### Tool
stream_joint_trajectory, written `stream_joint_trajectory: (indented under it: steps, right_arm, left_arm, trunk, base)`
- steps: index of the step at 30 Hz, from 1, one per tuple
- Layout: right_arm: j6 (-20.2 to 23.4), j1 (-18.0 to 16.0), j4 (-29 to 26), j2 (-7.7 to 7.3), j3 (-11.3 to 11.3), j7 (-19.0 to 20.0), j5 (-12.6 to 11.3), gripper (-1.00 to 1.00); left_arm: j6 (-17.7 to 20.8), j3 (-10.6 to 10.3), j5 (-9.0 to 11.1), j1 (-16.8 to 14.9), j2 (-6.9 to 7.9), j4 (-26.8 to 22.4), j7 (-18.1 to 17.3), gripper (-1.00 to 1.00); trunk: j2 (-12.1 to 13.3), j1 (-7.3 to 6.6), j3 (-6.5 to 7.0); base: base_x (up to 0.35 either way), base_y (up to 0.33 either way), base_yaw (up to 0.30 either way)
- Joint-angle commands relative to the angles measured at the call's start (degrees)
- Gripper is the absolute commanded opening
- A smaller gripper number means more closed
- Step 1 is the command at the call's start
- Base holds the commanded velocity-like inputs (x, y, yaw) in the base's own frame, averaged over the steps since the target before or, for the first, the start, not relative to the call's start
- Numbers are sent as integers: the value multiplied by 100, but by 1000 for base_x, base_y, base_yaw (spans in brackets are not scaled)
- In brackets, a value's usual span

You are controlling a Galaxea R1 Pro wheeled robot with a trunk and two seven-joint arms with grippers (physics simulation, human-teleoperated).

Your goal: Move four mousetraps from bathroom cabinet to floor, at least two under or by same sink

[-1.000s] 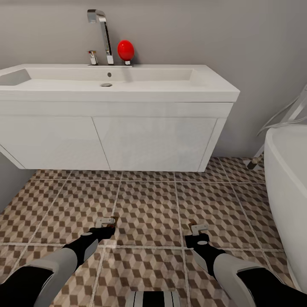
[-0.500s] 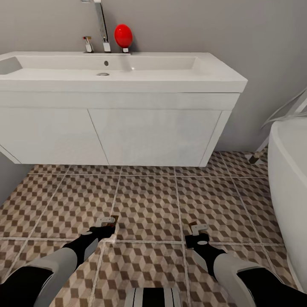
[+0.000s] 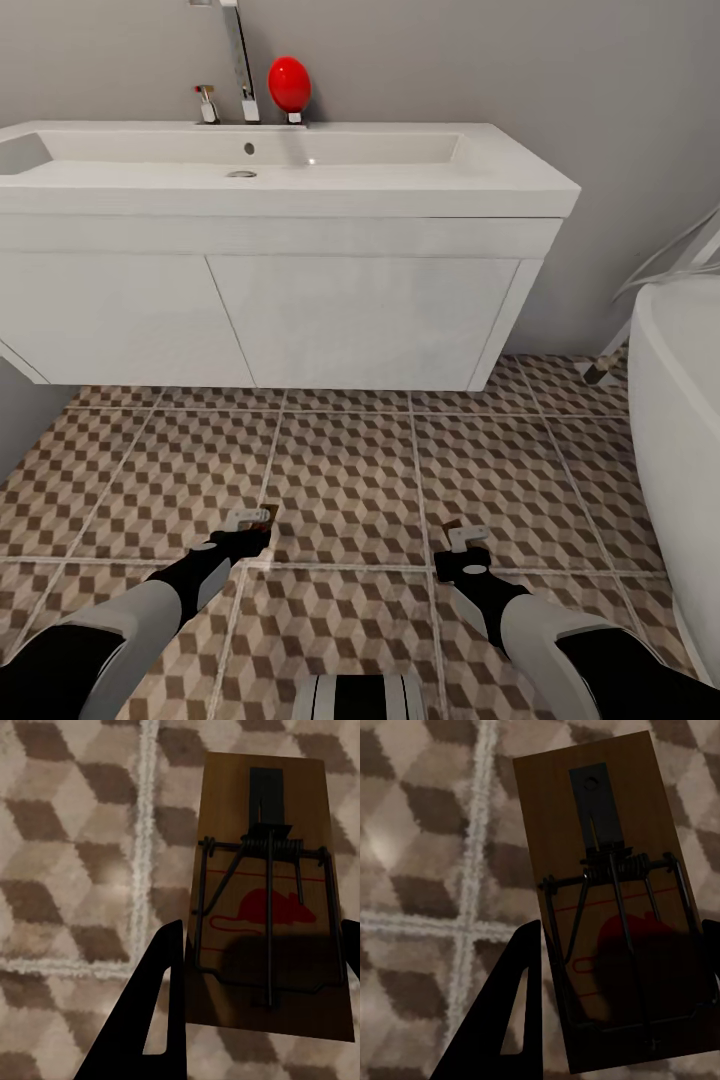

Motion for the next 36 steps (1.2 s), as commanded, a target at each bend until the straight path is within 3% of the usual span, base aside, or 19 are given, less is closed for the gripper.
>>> stream_joint_trajectory:
  steps: [1,36]
  right_arm:
    - [-23,-7,18,3,37,-17,1,-100]
    - [-23,-7,18,3,42,-17,16,-100]
  left_arm:
    - [-11,-49,48,-3,3,3,-2,-100]
    - [-11,-41,66,-3,12,3,-2,-100]
  trunk:
    - [-2,-1,-4]
    - [-2,-1,-4]
  base:
    - [0,0,0]
    - [0,0,0]
